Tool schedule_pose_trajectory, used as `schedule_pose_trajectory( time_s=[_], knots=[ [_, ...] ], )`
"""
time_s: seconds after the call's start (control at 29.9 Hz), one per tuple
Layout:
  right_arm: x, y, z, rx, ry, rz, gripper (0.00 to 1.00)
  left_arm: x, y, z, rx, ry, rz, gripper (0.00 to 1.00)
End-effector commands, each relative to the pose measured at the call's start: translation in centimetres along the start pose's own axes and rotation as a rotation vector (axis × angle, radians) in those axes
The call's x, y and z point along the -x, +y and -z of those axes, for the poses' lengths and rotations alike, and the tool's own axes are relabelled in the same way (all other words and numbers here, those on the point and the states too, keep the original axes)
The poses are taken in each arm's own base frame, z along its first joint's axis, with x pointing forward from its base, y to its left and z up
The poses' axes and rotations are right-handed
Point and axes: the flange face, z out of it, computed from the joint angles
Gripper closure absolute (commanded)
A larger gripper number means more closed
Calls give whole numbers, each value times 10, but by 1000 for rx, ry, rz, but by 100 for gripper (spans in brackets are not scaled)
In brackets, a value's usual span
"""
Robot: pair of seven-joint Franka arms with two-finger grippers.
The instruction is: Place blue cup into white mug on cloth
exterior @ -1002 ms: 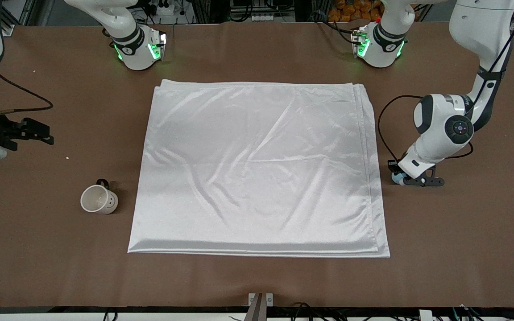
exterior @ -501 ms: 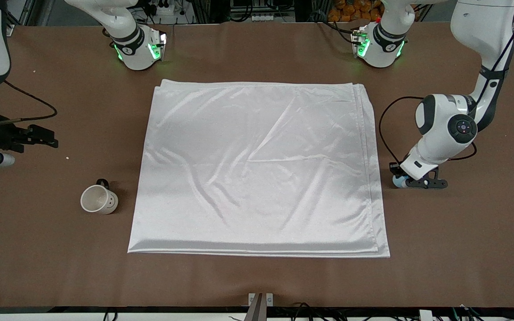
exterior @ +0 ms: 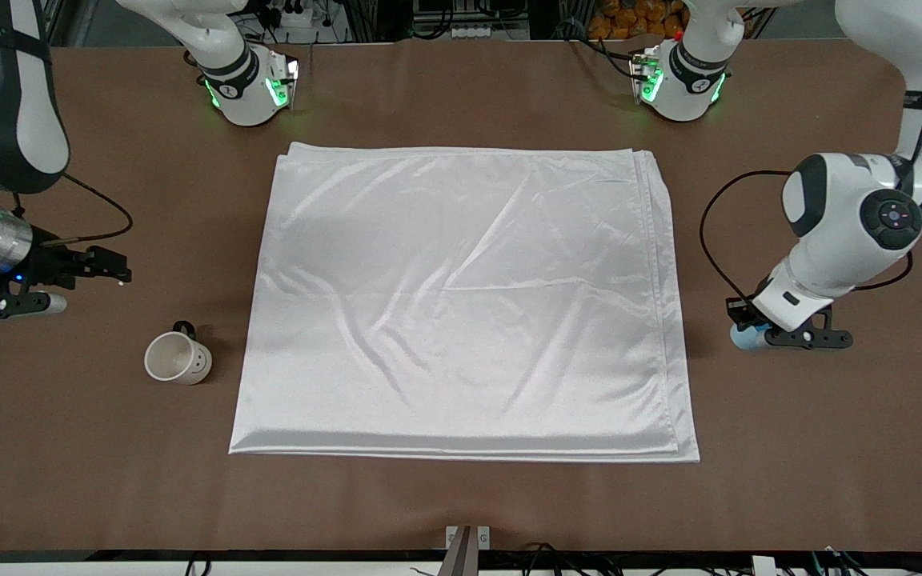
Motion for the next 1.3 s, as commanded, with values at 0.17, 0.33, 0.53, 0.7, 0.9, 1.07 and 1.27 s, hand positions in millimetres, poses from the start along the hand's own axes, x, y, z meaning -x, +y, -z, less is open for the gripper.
schedule_pose_trajectory(
  time_s=[0.17, 0.33, 0.53, 0.7, 0.9, 1.07, 1.27],
  knots=[
    [-4, -1, -64, 7, 21, -11, 0, -24, 3, 97, -16, -50, -23, 100],
    [-9, 2, -85, 5, 20, -19, 0, -16, 5, 129, -13, -56, -22, 100],
    [-13, 5, -112, 14, 48, -25, 0, -8, 7, 149, -20, -50, -27, 100],
    [-12, 5, -143, 24, 76, -26, 1, -7, 12, 150, -19, -54, -29, 100],
    [-7, 5, -163, 16, 88, -43, 2, -7, 11, 149, -20, -55, -32, 100],
    [-6, 6, -169, 13, 81, -47, 2, -8, 14, 146, -19, -60, -37, 100],
    [-10, 7, -181, 4, 97, -64, 5, -8, 15, 146, -18, -60, -38, 100]
  ],
)
